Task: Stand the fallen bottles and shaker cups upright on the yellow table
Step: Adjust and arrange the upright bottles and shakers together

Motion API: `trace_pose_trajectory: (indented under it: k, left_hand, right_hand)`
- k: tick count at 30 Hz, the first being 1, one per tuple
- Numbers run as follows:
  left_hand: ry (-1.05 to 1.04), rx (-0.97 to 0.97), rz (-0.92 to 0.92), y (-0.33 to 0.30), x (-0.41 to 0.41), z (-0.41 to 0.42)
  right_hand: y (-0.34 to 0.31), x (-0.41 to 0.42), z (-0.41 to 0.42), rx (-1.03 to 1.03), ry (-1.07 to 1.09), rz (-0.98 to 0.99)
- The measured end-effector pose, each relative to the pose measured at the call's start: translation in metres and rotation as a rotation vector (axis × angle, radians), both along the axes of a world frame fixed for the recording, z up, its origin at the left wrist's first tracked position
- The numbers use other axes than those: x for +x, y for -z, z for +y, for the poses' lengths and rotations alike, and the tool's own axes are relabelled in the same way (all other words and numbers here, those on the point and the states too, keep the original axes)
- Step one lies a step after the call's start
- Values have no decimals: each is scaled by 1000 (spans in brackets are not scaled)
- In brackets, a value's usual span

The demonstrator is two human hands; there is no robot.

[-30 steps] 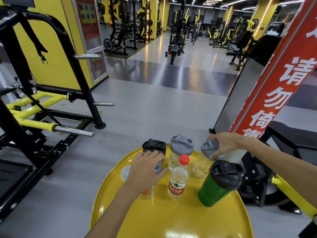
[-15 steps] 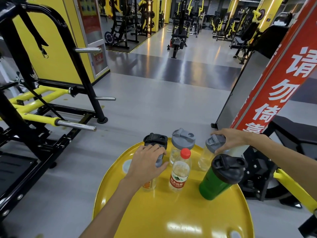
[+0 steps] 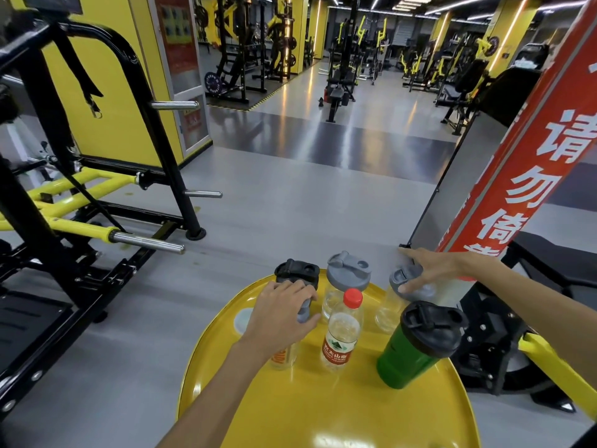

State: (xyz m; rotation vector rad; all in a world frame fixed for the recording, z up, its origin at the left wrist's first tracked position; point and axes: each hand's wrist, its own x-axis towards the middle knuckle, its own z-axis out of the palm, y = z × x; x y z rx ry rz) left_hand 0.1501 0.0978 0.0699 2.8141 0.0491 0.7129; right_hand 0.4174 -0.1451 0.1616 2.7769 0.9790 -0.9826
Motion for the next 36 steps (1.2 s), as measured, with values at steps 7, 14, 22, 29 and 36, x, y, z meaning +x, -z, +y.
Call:
trace_pose_trajectory:
  k: [7, 14, 22, 29, 36]
  left_hand:
    - [10, -9, -6, 0, 0, 0]
    - [9, -2, -7, 3, 1, 1]
    - [1, -20, -7, 3, 2, 1]
    - [-1, -14, -5, 5, 3, 1]
    - [-6, -19, -16, 5, 2, 1]
  right_hand:
    - [-22, -28, 51, 264, -132, -18]
    - [-7, -53, 107, 183, -280, -86]
    - [26, -57, 120, 137, -264, -186]
    - [30, -58, 121, 251, -249, -202]
    - [25, -52, 114, 228, -276, -160]
